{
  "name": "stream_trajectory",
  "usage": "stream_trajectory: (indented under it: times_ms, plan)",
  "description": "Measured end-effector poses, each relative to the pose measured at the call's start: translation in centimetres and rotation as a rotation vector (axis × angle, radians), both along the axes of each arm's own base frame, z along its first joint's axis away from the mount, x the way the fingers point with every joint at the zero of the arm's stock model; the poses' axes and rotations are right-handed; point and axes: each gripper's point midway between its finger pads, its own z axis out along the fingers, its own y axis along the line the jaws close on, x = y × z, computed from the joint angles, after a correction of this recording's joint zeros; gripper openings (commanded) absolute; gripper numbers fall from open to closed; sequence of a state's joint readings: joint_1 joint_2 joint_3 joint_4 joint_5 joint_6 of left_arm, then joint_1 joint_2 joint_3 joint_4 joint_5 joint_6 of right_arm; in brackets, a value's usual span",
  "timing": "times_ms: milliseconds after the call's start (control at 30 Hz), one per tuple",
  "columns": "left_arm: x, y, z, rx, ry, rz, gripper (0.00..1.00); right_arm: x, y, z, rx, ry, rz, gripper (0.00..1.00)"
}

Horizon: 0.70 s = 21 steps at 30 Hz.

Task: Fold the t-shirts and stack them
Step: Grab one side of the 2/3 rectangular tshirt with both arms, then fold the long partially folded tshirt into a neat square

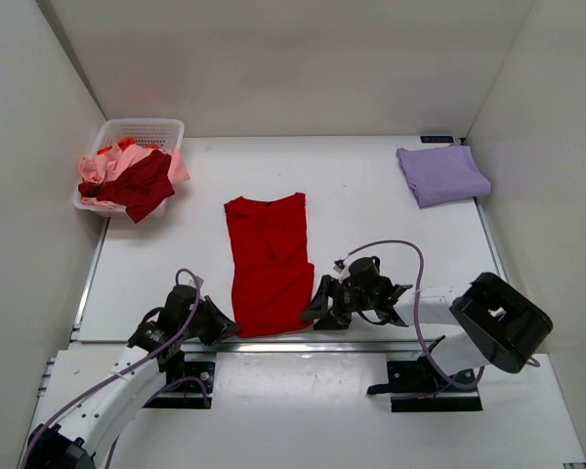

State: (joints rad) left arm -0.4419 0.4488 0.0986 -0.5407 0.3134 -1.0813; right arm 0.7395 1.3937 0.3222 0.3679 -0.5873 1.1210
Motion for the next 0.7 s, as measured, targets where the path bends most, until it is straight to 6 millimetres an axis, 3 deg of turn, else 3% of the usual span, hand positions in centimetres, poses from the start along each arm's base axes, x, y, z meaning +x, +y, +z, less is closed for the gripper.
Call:
stream_trajectory:
  times_ms: [33, 67, 100, 367, 700]
  plan:
    - [0.0, 0.0, 0.0, 0.000, 0.000, 0.000, 0.00, 0.2, 0.1, -0.2, -0.005, 0.001, 0.000, 0.46]
    - [0.0, 0.0, 0.0, 0.001, 0.001, 0.000, 0.00, 0.3, 0.3, -0.4, -0.010, 0.001, 0.004, 0.19]
    - [0.0, 0.0, 0.0, 0.001, 0.002, 0.000, 0.00, 0.4, 0.3, -0.6, -0.014, -0.003, 0.011, 0.00]
    - [-1.0, 0.6, 0.3, 0.052, 0.027, -0.040, 0.00, -0.4, 0.0, -0.7, -0.040, 0.011, 0.035, 0.00]
    - [-1.6, 0.9, 3.8, 0.097, 0.014, -0.113, 0.00, -2.7, -0.1, 3.4, -0.026, -0.032, 0.142, 0.00]
